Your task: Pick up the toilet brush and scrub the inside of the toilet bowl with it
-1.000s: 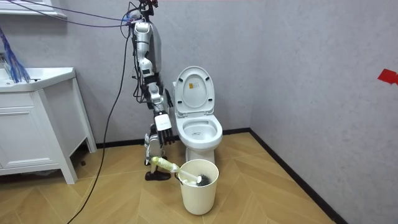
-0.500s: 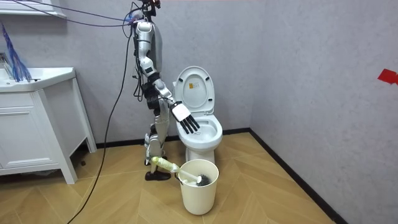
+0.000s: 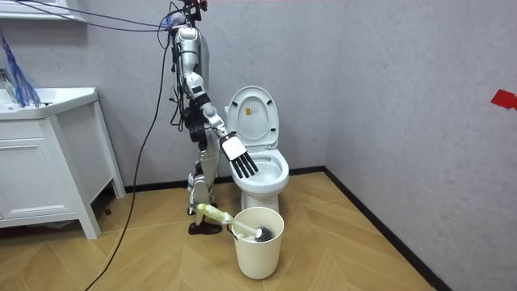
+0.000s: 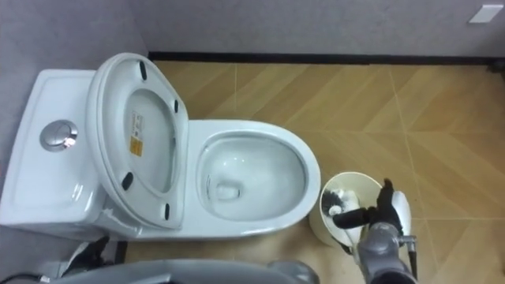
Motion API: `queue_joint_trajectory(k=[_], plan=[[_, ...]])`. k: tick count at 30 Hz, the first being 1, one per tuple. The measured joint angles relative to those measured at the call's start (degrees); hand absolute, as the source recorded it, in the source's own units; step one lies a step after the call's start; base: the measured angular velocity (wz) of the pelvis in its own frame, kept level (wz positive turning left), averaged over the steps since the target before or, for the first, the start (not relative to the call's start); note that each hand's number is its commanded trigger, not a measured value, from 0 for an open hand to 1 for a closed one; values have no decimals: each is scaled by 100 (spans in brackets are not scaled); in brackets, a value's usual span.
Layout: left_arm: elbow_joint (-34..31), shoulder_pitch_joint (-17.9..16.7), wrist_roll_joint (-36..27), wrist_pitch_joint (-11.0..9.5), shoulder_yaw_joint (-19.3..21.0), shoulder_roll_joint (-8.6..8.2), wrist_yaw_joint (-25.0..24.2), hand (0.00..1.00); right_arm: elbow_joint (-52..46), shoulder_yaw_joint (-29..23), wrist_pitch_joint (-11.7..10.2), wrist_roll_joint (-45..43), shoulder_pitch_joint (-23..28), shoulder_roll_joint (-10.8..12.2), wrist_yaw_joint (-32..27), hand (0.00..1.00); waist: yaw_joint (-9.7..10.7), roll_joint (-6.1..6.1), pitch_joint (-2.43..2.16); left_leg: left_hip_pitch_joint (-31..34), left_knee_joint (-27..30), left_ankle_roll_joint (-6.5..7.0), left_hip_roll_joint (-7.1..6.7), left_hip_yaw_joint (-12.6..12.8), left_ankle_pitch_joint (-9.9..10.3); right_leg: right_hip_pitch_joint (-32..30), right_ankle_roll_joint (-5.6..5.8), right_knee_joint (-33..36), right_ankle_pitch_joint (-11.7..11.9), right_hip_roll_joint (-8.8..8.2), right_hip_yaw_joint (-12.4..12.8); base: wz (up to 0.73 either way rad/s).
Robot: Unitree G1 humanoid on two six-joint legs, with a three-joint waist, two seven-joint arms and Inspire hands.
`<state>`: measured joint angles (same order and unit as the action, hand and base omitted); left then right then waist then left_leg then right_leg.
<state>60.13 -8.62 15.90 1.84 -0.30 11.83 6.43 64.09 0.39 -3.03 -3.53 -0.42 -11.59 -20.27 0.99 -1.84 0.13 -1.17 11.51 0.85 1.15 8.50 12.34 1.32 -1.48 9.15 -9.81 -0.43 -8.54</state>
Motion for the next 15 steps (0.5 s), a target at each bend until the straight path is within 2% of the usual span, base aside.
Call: queue_joint_trajectory(k=[3,8,12,15], plan=[[0,36,135,6,2,79,-83,0,299,2,9,356,-255,-201,53,0,-34,71,-9,284,143,1,7,-81,0,-283,-17,171,-8,-31,-69,5],[-3,133,252,29,2,144,-182,0,575,1,62,590,-425,-318,183,0,-77,81,-5,662,289,3,4,-153,-2,-650,-39,287,-21,-49,-159,8],[4,326,276,31,-34,242,-197,0,857,6,72,833,-647,-410,228,0,-163,16,42,992,422,8,17,-169,-6,-975,-68,479,-41,-59,-161,2],[3,464,250,32,-150,287,-193,0,1101,2,99,949,-887,-436,241,0,-145,6,56,1314,567,8,27,-229,-6,-1226,-89,527,-21,-61,-219,7]])
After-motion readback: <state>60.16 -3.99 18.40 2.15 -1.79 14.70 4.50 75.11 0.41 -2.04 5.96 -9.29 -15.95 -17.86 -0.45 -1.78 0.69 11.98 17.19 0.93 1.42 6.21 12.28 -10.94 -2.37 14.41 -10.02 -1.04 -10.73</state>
